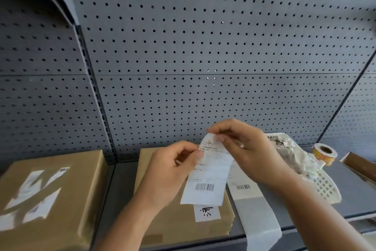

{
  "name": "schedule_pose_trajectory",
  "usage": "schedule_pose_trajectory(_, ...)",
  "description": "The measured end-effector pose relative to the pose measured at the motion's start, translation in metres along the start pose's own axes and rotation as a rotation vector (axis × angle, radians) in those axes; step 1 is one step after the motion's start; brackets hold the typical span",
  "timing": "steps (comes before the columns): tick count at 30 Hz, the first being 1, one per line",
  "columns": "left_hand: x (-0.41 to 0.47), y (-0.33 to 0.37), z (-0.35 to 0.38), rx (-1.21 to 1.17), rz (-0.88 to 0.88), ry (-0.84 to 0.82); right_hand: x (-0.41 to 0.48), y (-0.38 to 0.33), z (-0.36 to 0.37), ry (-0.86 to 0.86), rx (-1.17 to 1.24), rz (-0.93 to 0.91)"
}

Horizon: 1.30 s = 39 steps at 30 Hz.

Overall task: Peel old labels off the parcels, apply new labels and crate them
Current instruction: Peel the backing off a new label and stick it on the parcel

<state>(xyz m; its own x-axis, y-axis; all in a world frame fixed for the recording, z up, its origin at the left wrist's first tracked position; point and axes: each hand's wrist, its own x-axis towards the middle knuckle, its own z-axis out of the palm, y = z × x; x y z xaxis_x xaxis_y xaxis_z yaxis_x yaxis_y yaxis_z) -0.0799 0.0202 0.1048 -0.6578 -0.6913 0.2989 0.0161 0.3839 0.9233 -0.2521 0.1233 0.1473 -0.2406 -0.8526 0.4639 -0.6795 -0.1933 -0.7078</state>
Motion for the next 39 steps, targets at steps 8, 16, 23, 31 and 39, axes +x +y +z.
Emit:
schedule_pose_trajectory(8,-0.008,-0.031,-0.031,-0.069,-0.206,0.211,0.018,0.031,0.033,0.118,0.246,0.307)
schedule_pose_trajectory(16,-0.008,-0.061,-0.044,-0.125,-0.399,0.252,-0.005,0.075,0.074,-0.17,0.571,0.759)
schedule_pose_trajectory(23,0.002,-0.081,-0.04,-0.029,-0.434,0.158,-0.007,0.084,0.091,-0.185,0.463,0.746)
schedule_pose_trajectory(31,0.018,-0.099,-0.04,0.306,-0.439,0.176,0.004,0.091,0.106,-0.12,0.169,0.694)
schedule_pose_trajectory(39,0.022,-0.111,-0.033,0.584,-0.417,0.138,0.007,0.1,0.113,-0.135,-0.089,0.603)
